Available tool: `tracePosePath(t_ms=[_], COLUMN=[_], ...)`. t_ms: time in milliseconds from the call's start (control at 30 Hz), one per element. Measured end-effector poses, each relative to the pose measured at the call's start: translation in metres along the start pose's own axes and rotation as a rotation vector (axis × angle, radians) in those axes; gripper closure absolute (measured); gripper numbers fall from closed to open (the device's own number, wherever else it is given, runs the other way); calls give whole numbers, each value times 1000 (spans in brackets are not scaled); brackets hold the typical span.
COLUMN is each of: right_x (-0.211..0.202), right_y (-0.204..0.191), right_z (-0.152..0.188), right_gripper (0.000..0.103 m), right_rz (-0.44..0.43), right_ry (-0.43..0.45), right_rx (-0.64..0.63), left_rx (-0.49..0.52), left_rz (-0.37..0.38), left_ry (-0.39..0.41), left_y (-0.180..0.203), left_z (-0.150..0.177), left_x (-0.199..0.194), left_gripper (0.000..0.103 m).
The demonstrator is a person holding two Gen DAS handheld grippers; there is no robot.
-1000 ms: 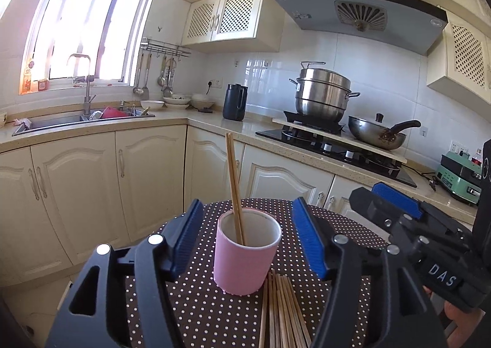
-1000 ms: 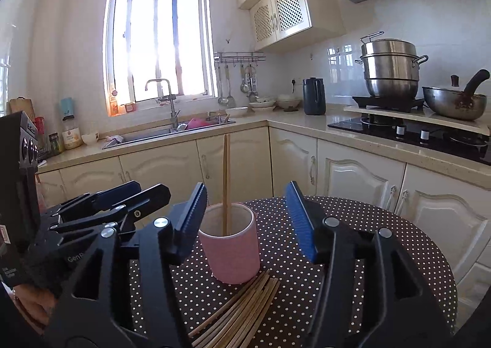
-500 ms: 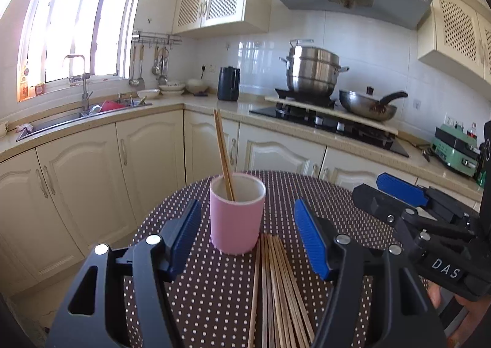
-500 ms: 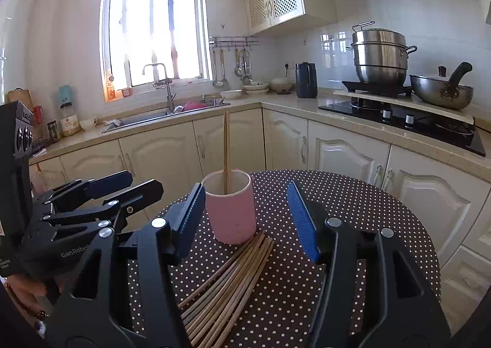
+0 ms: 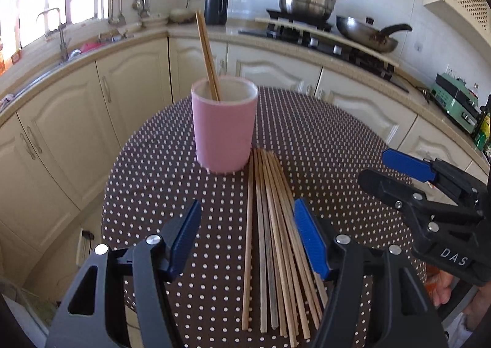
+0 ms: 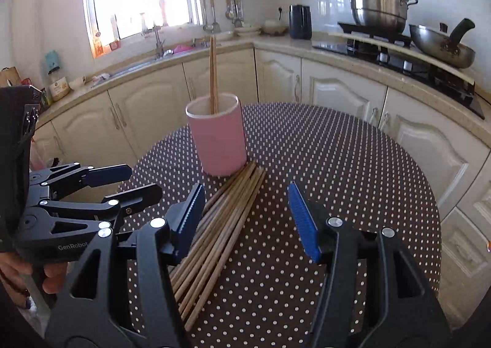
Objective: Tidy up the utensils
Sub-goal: 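Withdraw both open tools from the cup back toward the chopstick pile, then close the left tool on another chopstick while the right tool grasps one too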
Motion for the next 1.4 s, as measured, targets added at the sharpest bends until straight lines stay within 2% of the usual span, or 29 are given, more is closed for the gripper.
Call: tracePosePath(t_ms=[167, 300, 333, 467, 500, 667, 833, 867, 933, 967, 1033, 1100, 1267, 1400], right_x=[15, 25, 28, 39, 42, 56, 73, 76, 82, 85, 89, 93, 107, 114], right_y=[5, 12, 14, 15, 15, 18, 24, 24, 23, 23, 21, 18, 6, -3], right_z=[17, 28, 31, 41, 42, 46, 48, 48, 49, 49, 47, 46, 44, 44], right_gripper=[46, 46, 46, 46, 46, 46, 47, 52, 60, 62, 64, 64, 67, 69], right_rz=[4, 7, 3, -7, -11, -25, -39, -44, -63, -72, -74, -75, -85, -23], right_ry=[-93, -153, -167, -212, -223, -271, -335, -346, -373, -384, -395, -405, -444, -466], right_rx=[16, 29, 36, 44, 45, 60, 86, 89, 106, 116, 120, 114, 108, 68], left_rx=[-15, 12, 18, 28, 30, 46, 60, 64, 58, 41, 23, 45, 17, 23], left_rz=[21, 10, 5, -5, -12, -33, -48, -59, -57, -41, -18, -54, -35, -44], left_ry=[-90, -139, -146, -185, -197, -233, -272, -278, -297, -301, -310, -303, -307, -309], left_y=[-5, -2, -1, -3, -3, -2, 3, 3, 3, 3, 5, 5, 5, -1], left_z=[17, 29, 29, 31, 30, 26, 23, 23, 22, 22, 23, 23, 24, 29], left_x=[20, 34, 37, 49, 54, 71, 88, 91, 99, 101, 105, 108, 114, 109], left_gripper=[41, 41, 47, 56, 61, 64, 74, 74, 84, 85, 90, 97, 97, 97])
Point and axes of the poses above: each gripper's, at about its wrist camera, not at the fingertips, and x roughly the way its jaws point, y to its right, z to its underside, the point moved 8 cm from there along x, roughly the way its jaws point
